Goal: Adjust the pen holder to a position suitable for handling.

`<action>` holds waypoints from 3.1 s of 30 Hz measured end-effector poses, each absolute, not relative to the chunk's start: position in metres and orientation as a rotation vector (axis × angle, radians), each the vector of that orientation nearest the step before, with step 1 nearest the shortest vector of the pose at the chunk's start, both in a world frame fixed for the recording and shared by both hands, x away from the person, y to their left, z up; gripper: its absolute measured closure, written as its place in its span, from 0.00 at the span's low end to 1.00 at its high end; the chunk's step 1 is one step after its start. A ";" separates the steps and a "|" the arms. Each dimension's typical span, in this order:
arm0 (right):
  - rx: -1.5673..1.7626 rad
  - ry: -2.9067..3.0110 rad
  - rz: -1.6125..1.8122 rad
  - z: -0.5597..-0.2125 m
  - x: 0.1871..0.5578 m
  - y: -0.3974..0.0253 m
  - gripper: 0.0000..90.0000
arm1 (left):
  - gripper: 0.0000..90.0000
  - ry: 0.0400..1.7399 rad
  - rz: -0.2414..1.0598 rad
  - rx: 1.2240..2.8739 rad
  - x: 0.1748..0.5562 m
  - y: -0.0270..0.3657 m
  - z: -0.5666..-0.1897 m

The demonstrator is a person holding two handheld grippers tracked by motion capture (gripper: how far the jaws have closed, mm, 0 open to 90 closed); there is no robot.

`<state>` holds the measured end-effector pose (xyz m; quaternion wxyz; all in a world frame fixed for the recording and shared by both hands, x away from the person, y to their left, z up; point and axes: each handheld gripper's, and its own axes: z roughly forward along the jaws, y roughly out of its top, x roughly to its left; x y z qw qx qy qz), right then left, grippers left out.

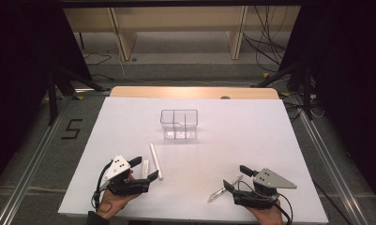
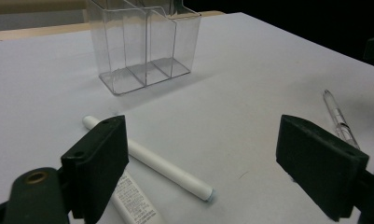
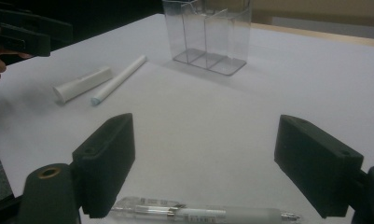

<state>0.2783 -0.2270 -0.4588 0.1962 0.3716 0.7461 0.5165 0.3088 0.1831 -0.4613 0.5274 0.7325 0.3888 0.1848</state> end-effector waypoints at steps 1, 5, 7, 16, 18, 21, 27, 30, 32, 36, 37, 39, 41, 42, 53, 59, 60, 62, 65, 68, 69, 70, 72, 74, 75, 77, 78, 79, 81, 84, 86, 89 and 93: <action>1.040 2.092 1.444 -0.459 0.278 -0.227 0.24 | 0.18 0.931 0.440 1.751 0.309 0.183 -0.461; 1.041 2.086 1.442 -0.459 0.278 -0.227 0.24 | 0.18 0.938 0.438 1.757 0.309 0.183 -0.462; 1.041 2.086 1.442 -0.459 0.278 -0.227 0.24 | 0.18 0.939 0.442 1.759 0.310 0.183 -0.462; 1.037 2.082 1.435 -0.458 0.278 -0.227 0.24 | 0.18 0.976 0.454 1.750 0.315 0.182 -0.459; 1.037 2.081 1.434 -0.457 0.278 -0.228 0.24 | 0.18 0.985 0.456 1.750 0.318 0.182 -0.459; 1.038 2.067 1.439 -0.456 0.278 -0.229 0.24 | 0.18 1.002 0.451 1.743 0.323 0.182 -0.457; 1.035 2.066 1.438 -0.456 0.278 -0.229 0.24 | 0.18 1.055 0.461 1.769 0.333 0.182 -0.454; 1.033 2.062 1.439 -0.456 0.278 -0.229 0.24 | 0.18 1.067 0.470 1.761 0.340 0.185 -0.450; 1.035 2.065 1.436 -0.456 0.278 -0.229 0.24 | 0.19 1.072 0.474 1.761 0.345 0.187 -0.448; 1.037 2.072 1.435 -0.457 0.279 -0.228 0.24 | 0.22 1.113 0.489 1.762 0.357 0.189 -0.447; 1.036 2.072 1.435 -0.457 0.279 -0.228 0.25 | 0.23 1.122 0.492 1.762 0.361 0.189 -0.447; 1.034 2.074 1.432 -0.457 0.278 -0.228 0.25 | 0.26 1.132 0.489 1.754 0.367 0.190 -0.447; 1.034 2.071 1.435 -0.457 0.278 -0.228 0.25 | 0.32 1.137 0.495 1.751 0.373 0.190 -0.446; 1.034 2.071 1.435 -0.457 0.278 -0.228 0.25 | 0.32 1.141 0.500 1.751 0.376 0.191 -0.445; 1.036 2.074 1.434 -0.457 0.278 -0.228 0.25 | 0.69 1.220 0.529 1.740 0.404 0.188 -0.444; 1.033 2.074 1.435 -0.458 0.279 -0.228 0.25 | 0.86 1.249 0.516 1.721 0.420 0.188 -0.444; 1.033 2.072 1.434 -0.458 0.279 -0.228 0.25 | 0.89 1.252 0.514 1.725 0.424 0.187 -0.445; 1.032 2.069 1.435 -0.457 0.278 -0.227 0.25 | 0.94 1.263 0.510 1.736 0.429 0.184 -0.446; 1.032 2.070 1.435 -0.458 0.278 -0.227 0.25 | 0.99 1.265 0.510 1.750 0.437 0.181 -0.447; 1.030 2.071 1.436 -0.458 0.278 -0.228 0.25 | 0.99 1.269 0.509 1.756 0.444 0.178 -0.447; 1.030 2.071 1.436 -0.458 0.278 -0.228 0.25 | 0.99 1.270 0.504 1.763 0.446 0.178 -0.447; 1.029 2.071 1.437 -0.458 0.278 -0.228 0.25 | 0.99 1.273 0.505 1.759 0.449 0.176 -0.447; 1.028 2.074 1.436 -0.458 0.278 -0.227 0.25 | 0.99 1.286 0.498 1.757 0.453 0.175 -0.448; 1.026 2.074 1.436 -0.458 0.278 -0.227 0.25 | 0.99 1.294 0.498 1.761 0.458 0.173 -0.450; 1.023 2.074 1.436 -0.458 0.278 -0.227 0.25 | 0.99 1.305 0.489 1.751 0.460 0.172 -0.451; 1.022 2.073 1.437 -0.458 0.278 -0.227 0.25 | 0.99 1.318 0.482 1.743 0.465 0.171 -0.452; 1.022 2.074 1.438 -0.458 0.278 -0.227 0.25 | 0.99 1.321 0.479 1.742 0.467 0.171 -0.452; 1.021 2.075 1.438 -0.458 0.278 -0.227 0.25 | 0.99 1.322 0.477 1.747 0.469 0.170 -0.452; 1.022 2.076 1.438 -0.458 0.278 -0.227 0.25 | 0.99 1.328 0.479 1.745 0.473 0.169 -0.452; 1.023 2.077 1.440 -0.458 0.278 -0.227 0.25 | 0.99 1.334 0.474 1.742 0.478 0.167 -0.453; 1.023 2.077 1.441 -0.458 0.278 -0.227 0.25 | 0.99 1.337 0.471 1.742 0.480 0.166 -0.452; 1.021 2.076 1.442 -0.458 0.278 -0.227 0.25 | 0.99 1.336 0.476 1.742 0.481 0.163 -0.453; 1.020 2.075 1.444 -0.458 0.278 -0.227 0.25 | 0.99 1.336 0.473 1.749 0.484 0.160 -0.454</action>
